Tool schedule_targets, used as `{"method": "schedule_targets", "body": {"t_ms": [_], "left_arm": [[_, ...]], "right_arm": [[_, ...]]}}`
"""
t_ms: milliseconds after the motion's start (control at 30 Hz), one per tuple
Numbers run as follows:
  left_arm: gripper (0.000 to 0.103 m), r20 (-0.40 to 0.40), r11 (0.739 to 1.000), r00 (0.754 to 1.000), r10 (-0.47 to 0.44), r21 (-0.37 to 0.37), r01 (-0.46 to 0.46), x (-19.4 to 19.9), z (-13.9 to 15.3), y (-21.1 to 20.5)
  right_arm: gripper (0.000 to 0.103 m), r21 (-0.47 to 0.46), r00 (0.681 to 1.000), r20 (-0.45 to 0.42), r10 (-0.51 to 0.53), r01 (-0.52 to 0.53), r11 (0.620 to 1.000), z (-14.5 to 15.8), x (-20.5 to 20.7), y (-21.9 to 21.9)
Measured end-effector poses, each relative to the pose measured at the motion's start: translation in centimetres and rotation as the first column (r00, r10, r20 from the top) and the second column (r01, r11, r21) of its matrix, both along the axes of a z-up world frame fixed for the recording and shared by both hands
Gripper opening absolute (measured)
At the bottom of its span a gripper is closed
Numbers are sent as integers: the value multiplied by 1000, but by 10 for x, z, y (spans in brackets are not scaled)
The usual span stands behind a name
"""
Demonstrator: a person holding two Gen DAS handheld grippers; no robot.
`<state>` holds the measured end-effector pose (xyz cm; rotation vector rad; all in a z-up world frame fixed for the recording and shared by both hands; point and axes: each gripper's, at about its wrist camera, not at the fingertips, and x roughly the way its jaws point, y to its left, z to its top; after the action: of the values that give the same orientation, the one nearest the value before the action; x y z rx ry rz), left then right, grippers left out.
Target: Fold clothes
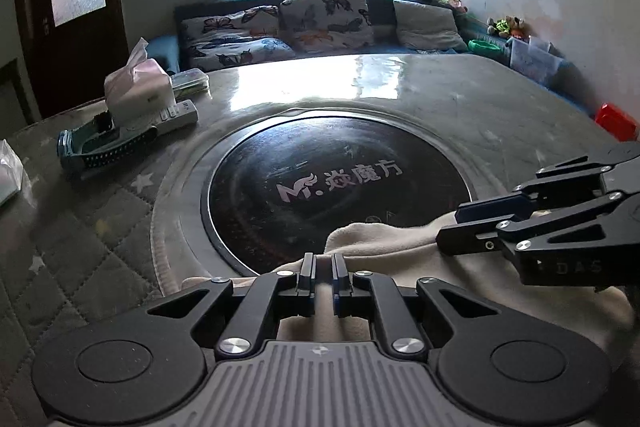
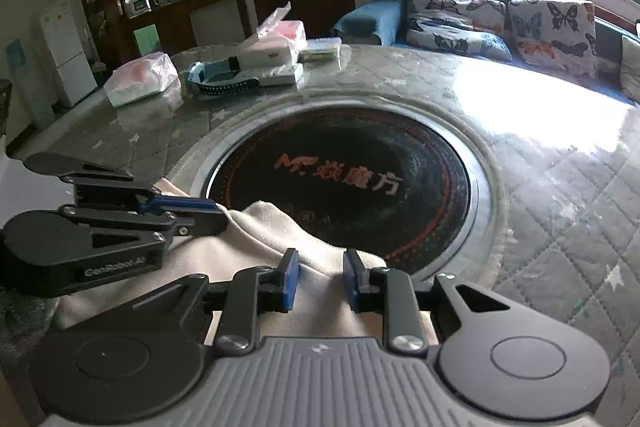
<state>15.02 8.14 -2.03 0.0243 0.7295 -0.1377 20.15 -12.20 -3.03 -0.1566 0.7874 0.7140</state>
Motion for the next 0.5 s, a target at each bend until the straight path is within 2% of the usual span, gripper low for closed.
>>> {"method": "schedule_targets", "body": {"t_ms": [167,333,500], "left_arm": [[10,-2,999,1000,21,-43,-21,3,-1,8],[12,10,998,998,63,-23,-62,-5,3,19],[12,52,997,996,74,-22,-72,-32,18,28]], "right_arm": [[23,6,999,7,45,-45,999,6,-4,12],[25,-70,998,11,58,-57,996,-6,0,31],[25,-50,996,52,76,-73,996,11,-12,24]]}}
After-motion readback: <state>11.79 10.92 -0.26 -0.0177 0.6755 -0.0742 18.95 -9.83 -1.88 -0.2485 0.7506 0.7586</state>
